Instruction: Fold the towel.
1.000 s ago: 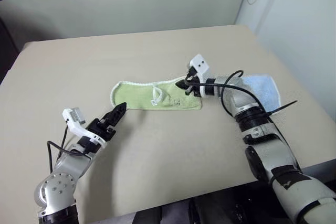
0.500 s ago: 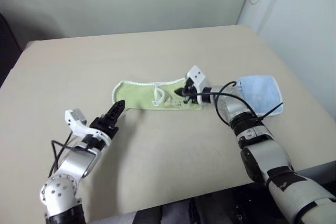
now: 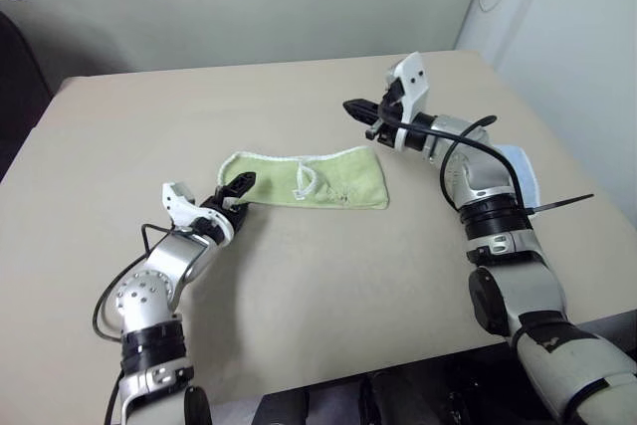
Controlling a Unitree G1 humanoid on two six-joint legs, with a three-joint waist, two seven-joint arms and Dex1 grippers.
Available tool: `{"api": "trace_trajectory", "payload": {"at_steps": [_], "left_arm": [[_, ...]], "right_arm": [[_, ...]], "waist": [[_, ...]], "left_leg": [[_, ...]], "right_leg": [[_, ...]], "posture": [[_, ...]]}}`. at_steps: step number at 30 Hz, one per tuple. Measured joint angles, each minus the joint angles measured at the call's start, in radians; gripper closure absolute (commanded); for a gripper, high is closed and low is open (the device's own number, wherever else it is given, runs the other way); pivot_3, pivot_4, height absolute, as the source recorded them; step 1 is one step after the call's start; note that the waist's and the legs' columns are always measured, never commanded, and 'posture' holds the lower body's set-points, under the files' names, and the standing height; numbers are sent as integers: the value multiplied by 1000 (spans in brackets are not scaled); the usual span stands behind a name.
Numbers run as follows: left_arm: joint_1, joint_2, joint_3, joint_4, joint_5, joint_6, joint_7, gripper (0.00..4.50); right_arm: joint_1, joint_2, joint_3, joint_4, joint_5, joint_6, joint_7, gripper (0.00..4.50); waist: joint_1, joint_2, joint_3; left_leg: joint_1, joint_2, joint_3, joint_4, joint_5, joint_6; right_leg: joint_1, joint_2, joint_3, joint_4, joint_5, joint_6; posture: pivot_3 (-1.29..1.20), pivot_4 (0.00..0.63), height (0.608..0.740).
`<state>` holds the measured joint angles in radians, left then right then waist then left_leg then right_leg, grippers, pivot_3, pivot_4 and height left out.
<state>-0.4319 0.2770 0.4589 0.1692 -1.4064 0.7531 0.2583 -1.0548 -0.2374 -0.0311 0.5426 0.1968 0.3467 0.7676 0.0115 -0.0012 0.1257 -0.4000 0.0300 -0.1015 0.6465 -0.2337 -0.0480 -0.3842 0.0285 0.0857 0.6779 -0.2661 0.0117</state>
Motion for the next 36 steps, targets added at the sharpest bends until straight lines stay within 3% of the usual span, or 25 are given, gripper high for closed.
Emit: {"api": "trace_trajectory", "payload": {"at_steps": [7, 10, 21, 28, 32, 36], "left_arm": [[-123, 15, 13, 169, 96, -1, -80, 84], [-135, 15, 19, 186, 124, -1, -96, 608], [-88, -20, 38, 96, 187, -1, -126, 4486], [-106, -7, -27, -89, 221, 4, -217, 4486], [-230, 39, -204, -165, 342, 30, -309, 4486], [-347, 67, -468, -149, 545, 65, -429, 4486]], "right_arm": [[0, -4, -9, -17, 15, 16, -23, 4488], [0, -5, -10, -31, 16, 20, -27, 4500], [3, -8, -10, -37, 17, 27, -48, 4500], [5, -9, -11, -37, 18, 28, -57, 4500], [6, -23, -35, -28, 19, 26, -89, 4500], [7, -58, -81, 9, 19, 19, -149, 4500]], "waist": [[4, 0, 0], [3, 0, 0], [-5, 0, 0], [-4, 0, 0], [2, 0, 1], [4, 0, 1]], "left_leg": [[1, 0, 0, 0, 2, 0], [1, 0, 0, -1, 2, 0], [-9, 0, 0, -8, 3, -2], [-14, 0, -1, -5, 3, -2], [-15, 0, -2, -1, 2, 0], [-16, 0, -2, 1, 2, 1]], "right_leg": [[1, 0, 0, 0, 1, 0], [1, 0, 0, 0, 1, 0], [-12, 0, 1, -5, 0, 0], [-14, 0, 0, -5, 1, 0], [-13, 0, 0, -5, 2, 2], [-13, 0, 0, -7, 3, 4]], "posture": [[0, 150, 740], [0, 150, 740], [0, 150, 740], [0, 150, 740], [0, 150, 740], [0, 150, 740]]}}
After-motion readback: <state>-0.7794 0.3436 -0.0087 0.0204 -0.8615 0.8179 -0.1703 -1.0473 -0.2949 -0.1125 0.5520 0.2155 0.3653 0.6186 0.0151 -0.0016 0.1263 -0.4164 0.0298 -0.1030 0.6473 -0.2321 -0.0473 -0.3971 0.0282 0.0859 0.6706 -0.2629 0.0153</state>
